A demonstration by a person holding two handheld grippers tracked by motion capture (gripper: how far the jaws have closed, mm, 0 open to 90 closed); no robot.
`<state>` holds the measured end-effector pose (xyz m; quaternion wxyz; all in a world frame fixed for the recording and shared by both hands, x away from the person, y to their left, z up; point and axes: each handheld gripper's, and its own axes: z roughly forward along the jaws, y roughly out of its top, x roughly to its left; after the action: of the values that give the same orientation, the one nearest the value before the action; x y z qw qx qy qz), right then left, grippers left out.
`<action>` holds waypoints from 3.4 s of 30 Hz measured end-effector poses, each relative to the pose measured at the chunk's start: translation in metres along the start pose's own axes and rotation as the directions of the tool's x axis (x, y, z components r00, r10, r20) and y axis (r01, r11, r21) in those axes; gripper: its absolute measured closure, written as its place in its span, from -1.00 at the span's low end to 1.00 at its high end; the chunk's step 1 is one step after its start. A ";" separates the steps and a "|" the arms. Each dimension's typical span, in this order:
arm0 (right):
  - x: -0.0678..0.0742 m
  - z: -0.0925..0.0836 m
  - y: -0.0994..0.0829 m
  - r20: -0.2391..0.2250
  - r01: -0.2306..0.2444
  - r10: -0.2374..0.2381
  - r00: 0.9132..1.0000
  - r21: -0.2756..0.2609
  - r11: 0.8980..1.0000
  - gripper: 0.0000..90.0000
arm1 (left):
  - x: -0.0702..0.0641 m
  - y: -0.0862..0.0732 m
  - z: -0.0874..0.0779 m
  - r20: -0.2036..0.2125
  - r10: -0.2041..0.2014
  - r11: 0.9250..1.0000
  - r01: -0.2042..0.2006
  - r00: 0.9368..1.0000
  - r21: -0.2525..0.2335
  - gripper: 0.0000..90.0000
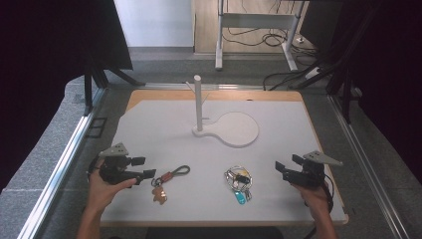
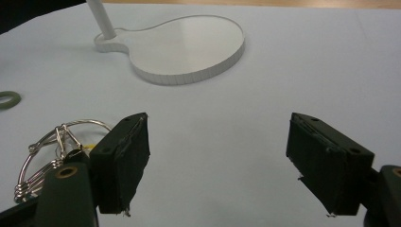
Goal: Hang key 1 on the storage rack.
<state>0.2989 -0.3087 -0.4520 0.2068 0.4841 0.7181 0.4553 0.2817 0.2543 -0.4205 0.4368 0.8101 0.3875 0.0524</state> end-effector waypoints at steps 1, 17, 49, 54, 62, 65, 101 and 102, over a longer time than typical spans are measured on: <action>0.000 0.000 0.000 -0.004 0.003 -0.003 1.000 0.003 1.000 -0.49 | -0.001 0.000 -0.001 -0.006 0.004 1.000 -0.004 1.000 0.002 -0.35; -0.005 -0.004 -0.007 -0.006 0.019 -0.019 1.000 0.013 1.000 -0.36 | -0.002 0.003 -0.003 -0.024 0.022 0.999 -0.021 0.999 0.024 -0.34; -0.003 -0.001 -0.009 0.000 0.038 -0.038 0.999 0.023 0.999 -0.31 | -0.017 0.017 0.033 -0.068 0.103 0.956 -0.081 0.992 0.282 -0.16; -0.003 -0.001 -0.009 0.000 0.037 -0.037 0.999 0.025 0.999 -0.31 | -0.015 0.021 0.041 -0.024 0.085 0.946 -0.073 0.996 0.316 -0.14; -0.002 0.000 -0.009 -0.001 0.036 -0.036 0.999 0.033 0.999 -0.31 | -0.009 0.024 0.061 0.027 0.061 0.917 -0.066 0.998 0.394 -0.09; -0.001 0.000 -0.009 -0.001 0.039 -0.039 0.999 0.032 0.999 -0.31 | -0.004 0.026 0.071 0.035 0.054 0.895 -0.064 0.998 0.441 -0.05; -0.002 0.000 -0.010 0.020 0.025 -0.026 0.999 0.037 0.999 -0.30 | -0.012 0.025 0.103 -0.059 0.206 0.818 -0.138 0.977 0.559 0.48; -0.003 0.000 -0.010 0.024 0.019 -0.020 1.000 0.035 0.999 -0.30 | -0.011 0.026 0.103 -0.054 0.202 0.819 -0.138 0.978 0.557 0.48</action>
<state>0.2946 -0.3128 -0.4611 0.2116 0.4860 0.7280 0.4349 0.3324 0.1698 -0.4618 0.1568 0.9286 0.3357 0.0225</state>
